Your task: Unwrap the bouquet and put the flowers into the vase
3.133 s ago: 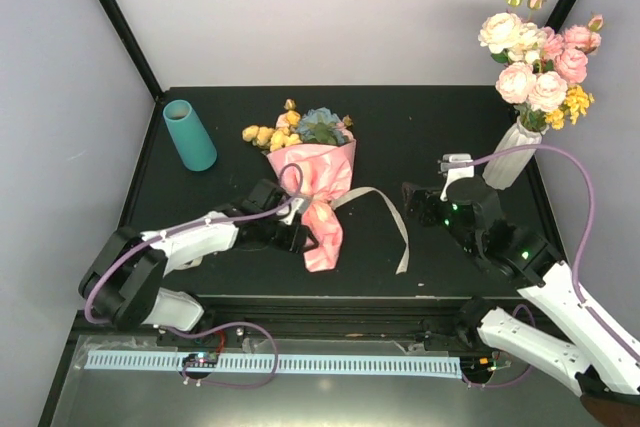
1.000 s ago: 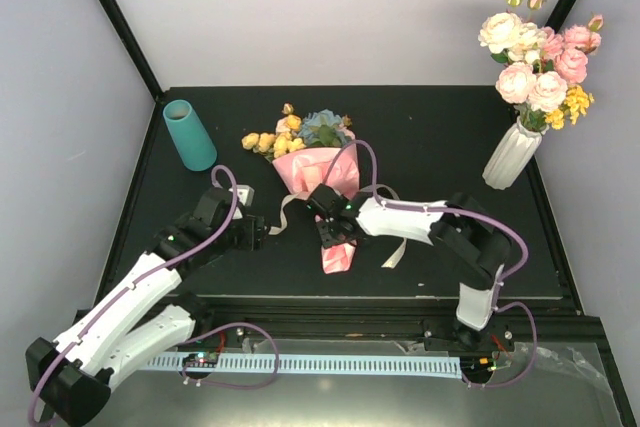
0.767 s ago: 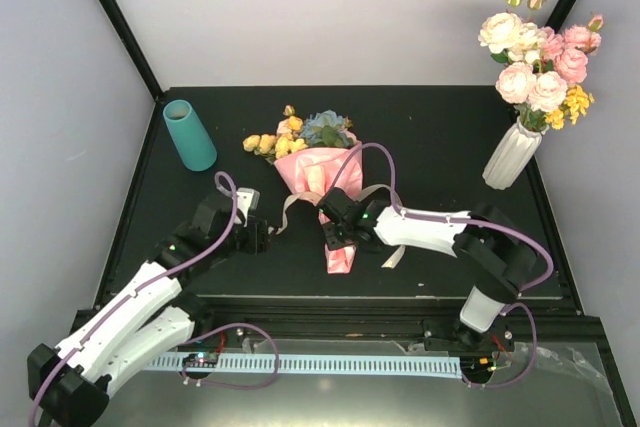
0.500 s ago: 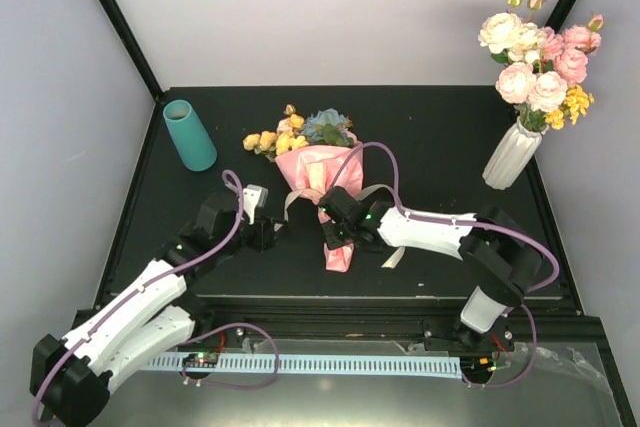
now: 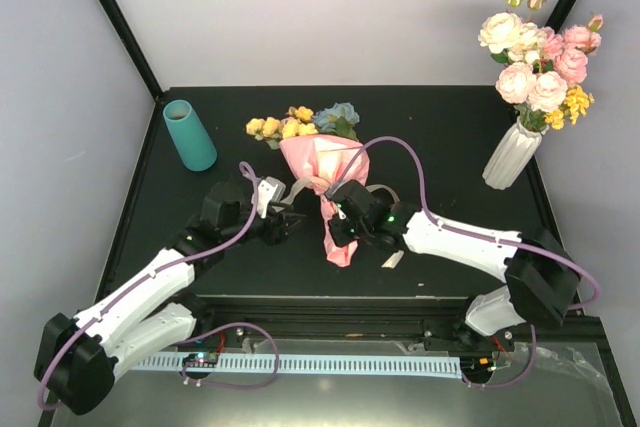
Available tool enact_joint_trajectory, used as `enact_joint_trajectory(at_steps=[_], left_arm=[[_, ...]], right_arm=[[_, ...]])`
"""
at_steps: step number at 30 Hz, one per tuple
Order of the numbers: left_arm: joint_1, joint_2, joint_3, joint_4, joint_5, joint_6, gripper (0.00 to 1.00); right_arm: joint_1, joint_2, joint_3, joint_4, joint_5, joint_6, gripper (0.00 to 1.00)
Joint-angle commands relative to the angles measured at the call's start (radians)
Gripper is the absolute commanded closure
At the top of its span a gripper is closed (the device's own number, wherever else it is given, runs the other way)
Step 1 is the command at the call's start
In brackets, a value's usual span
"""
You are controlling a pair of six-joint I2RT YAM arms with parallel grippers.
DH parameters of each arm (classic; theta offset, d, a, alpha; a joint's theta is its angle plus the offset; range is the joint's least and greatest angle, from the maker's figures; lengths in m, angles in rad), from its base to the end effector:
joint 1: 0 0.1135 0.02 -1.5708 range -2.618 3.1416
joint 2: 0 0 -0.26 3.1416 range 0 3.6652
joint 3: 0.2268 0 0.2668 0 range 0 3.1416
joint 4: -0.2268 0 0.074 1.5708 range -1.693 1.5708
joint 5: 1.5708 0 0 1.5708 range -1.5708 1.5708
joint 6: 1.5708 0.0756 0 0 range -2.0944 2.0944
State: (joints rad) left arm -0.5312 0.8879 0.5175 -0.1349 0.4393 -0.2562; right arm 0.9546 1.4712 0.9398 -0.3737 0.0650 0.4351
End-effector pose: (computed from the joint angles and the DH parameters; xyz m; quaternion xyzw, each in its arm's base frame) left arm 0.1946 -0.1516 0.2081 0.2249 0.8176 -0.3635 0.3858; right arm 0.2011 0.2754 0.1747 -0.2323 0.9157 0.1855 0.2705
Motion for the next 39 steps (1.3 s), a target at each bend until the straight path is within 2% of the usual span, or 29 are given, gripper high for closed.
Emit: enact_joint_trajectory(at_steps=[1,5,8,13,22,29,35,39], left_arm=[[0.002,0.01,0.021,0.126,0.102,0.076,0.49],[0.002,0.051,0.021,0.144,0.095,0.086,0.57],[0.002,0.08,0.023,0.189,0.115,0.074,0.58],[0.0,0.162,0.044,0.233,0.169,0.08,0.72],[-0.003,0.339,0.141,0.26,0.134,0.117,0.77],[-0.006,0.489,0.225,0.256,0.184,0.144,0.81],[-0.01,0.513,0.254,0.186,0.184,0.209,0.81],[-0.018,0.47,0.207,0.178,0.171,0.237,0.8]], right_arm=[[0.001,-0.061,-0.04,0.05,-0.006,-0.074,0.98],[0.0,-0.079,-0.043,0.039,-0.014,-0.09,0.98],[0.0,-0.087,-0.047,0.035,-0.023,-0.096,0.98],[0.0,-0.101,-0.071,0.055,-0.048,-0.103,0.98],[0.0,-0.124,-0.085,0.054,-0.076,-0.129,0.98],[0.001,-0.125,-0.078,0.034,-0.075,-0.153,0.98],[0.0,-0.126,-0.072,0.017,-0.064,-0.158,0.98],[-0.001,-0.119,-0.065,0.006,-0.08,-0.164,0.98]])
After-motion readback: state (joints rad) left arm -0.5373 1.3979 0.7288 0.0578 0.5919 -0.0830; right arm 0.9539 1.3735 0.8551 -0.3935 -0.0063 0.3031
